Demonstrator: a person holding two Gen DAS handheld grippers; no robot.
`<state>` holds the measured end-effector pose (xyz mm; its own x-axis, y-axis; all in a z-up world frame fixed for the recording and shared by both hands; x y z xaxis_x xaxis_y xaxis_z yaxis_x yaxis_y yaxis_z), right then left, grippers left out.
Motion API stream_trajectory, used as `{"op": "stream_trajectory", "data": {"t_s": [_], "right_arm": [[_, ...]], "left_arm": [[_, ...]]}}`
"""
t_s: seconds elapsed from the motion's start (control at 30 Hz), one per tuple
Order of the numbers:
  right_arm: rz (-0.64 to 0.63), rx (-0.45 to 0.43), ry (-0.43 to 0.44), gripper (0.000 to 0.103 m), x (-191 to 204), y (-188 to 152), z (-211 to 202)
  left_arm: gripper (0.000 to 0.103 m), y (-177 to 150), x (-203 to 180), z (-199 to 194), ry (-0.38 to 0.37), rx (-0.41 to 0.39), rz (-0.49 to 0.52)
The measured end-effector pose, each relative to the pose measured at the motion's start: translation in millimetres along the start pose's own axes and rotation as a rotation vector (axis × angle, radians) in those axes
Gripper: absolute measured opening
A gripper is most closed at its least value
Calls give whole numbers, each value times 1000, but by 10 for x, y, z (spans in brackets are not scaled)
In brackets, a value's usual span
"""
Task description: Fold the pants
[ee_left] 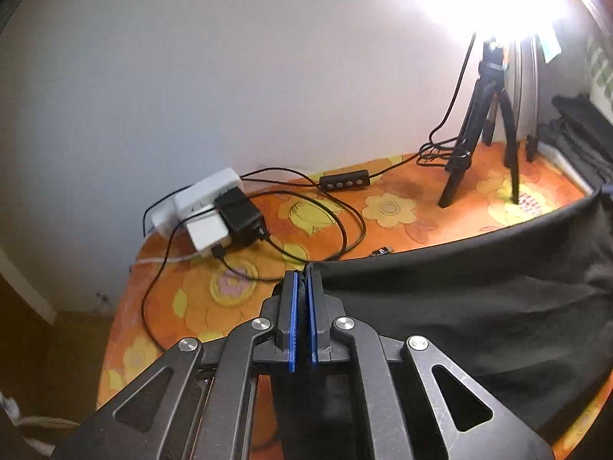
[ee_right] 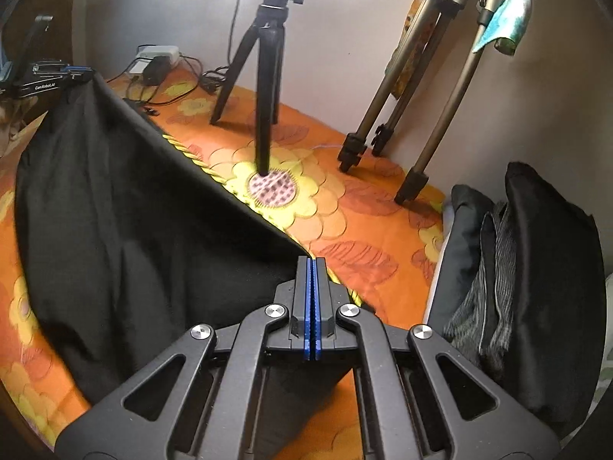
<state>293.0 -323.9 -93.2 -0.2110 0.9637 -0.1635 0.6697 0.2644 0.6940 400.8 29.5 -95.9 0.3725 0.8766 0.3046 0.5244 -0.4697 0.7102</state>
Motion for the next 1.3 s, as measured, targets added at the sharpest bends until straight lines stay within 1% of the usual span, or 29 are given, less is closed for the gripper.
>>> {"op": "stream_trajectory", "data": {"t_s": [0.13, 0.23, 0.33, 0.43, 0.57, 0.7, 0.73, 0.77, 0.83, 0.93, 1.0, 1.03, 1.07, 1.17, 1.23, 1.3], "right_arm": [[5, 10, -21, 0, -14, 89, 184], [4, 25, -32, 0, 3, 93, 338], [-4, 50, -35, 0, 41, 65, 492], [-23, 73, -49, 0, 70, 31, 629], [11, 135, -23, 1, 8, -19, 779], [59, 123, -62, 1, -133, 5, 788], [78, 119, -74, 5, -179, 22, 774], [105, 114, -79, 12, -237, 43, 747], [178, 83, -61, 23, -377, 75, 630], [248, 60, -25, 23, -531, 73, 437], [268, 48, -17, 23, -591, 38, 297], [278, 46, -9, 23, -606, 21, 251], [290, 46, -1, 23, -610, 8, 202], [320, 47, 57, 23, -581, -73, 10], [306, 50, 80, 23, -479, -117, -95], [288, 56, 115, 23, -314, -200, -216]], "left_arm": [[4, 45, 22, 249, 27, 31, -1], [4, 29, 43, 416, 27, 50, -13], [4, 15, -4, 582, 39, 77, 4], [4, 2, -58, 670, 42, 88, 18], [4, -27, -83, 753, 48, 109, 26], [4, -42, -87, 791, 56, 122, 26], [4, -43, -93, 798, 58, 126, 24], [5, -41, -95, 805, 70, 131, 24], [5, -28, -99, 807, 70, 127, 24], [9, -3, -102, 826, 84, 125, 32], [20, 9, -58, 835, 89, 136, 3], [30, 13, -29, 836, 89, 141, -15], [37, 20, 15, 824, 97, 138, -36], [44, 30, 93, 741, 118, 131, -57], [45, 30, 135, 650, 135, 133, -73], [45, 37, 142, 464, 116, 111, -84]]}}
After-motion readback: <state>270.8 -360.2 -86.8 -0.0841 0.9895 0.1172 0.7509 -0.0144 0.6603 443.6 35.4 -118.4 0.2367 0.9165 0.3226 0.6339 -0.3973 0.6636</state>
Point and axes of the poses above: each gripper's, at about its wrist camera, not at the fingertips, and z roughly the way its jaws point, x to its left, y to its top, the point moved 2 cm from there along z, roughly the way its jaws point, and after that the axes turned 8 degrees about z, right-handed, at the moved point
